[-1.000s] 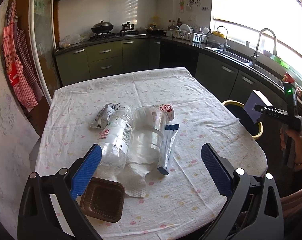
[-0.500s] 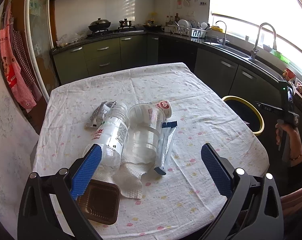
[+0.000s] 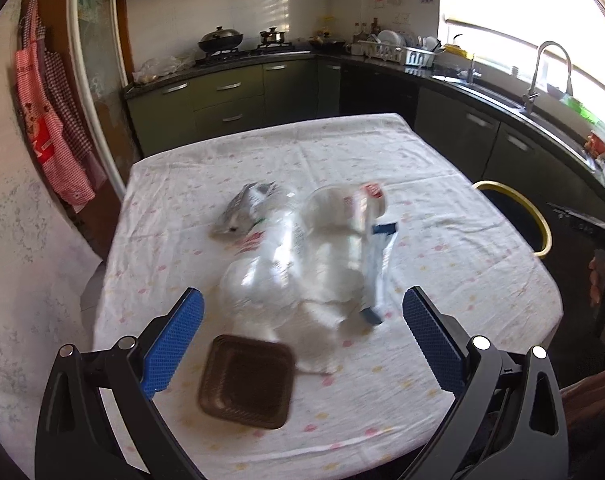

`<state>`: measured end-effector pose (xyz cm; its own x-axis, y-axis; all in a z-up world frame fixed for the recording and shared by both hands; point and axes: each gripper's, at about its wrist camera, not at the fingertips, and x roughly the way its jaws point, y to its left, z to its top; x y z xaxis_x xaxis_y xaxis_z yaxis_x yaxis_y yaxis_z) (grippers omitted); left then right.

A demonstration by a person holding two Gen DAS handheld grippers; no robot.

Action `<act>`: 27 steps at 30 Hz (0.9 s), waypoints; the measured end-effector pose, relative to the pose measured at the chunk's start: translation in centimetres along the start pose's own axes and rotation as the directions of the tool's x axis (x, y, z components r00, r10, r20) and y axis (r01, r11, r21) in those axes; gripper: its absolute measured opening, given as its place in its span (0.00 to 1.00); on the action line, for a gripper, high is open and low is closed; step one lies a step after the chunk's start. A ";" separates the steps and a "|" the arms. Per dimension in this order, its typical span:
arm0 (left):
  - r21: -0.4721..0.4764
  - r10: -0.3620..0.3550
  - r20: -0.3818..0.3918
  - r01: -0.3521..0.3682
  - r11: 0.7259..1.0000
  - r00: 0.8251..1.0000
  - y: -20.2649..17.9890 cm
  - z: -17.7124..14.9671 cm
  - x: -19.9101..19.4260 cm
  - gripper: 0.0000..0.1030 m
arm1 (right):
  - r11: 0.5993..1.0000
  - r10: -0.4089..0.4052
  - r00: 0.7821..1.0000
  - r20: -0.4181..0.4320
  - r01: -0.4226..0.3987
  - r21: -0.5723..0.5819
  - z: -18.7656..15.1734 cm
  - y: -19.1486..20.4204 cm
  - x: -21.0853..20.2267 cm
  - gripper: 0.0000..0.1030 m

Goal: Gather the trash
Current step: 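Carry the purple box over the bin and open the right gripper, then grasp the brown plastic tray with the left gripper and lift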

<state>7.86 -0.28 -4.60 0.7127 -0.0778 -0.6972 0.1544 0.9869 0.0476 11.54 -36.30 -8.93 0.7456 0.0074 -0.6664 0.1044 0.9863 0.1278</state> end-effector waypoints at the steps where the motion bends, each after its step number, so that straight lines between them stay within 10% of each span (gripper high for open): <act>1: 0.006 0.019 -0.010 -0.019 1.000 1.000 0.6 -0.5 0.0 0.95 | 1.000 0.004 1.000 -0.004 -0.004 -0.005 -0.1 0.3 -0.1 0.72; 27: 0.002 -0.039 -0.234 0.040 0.999 0.971 4.3 -6.3 7.5 0.95 | 0.997 0.066 0.994 -0.081 -0.070 -0.043 -1.0 3.6 1.4 0.73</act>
<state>9.55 4.30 -14.09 0.5259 -0.0806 -0.8467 0.1842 0.9827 0.0209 12.25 -32.58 -10.13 0.6948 0.0862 -0.7140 0.0236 0.9895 0.1423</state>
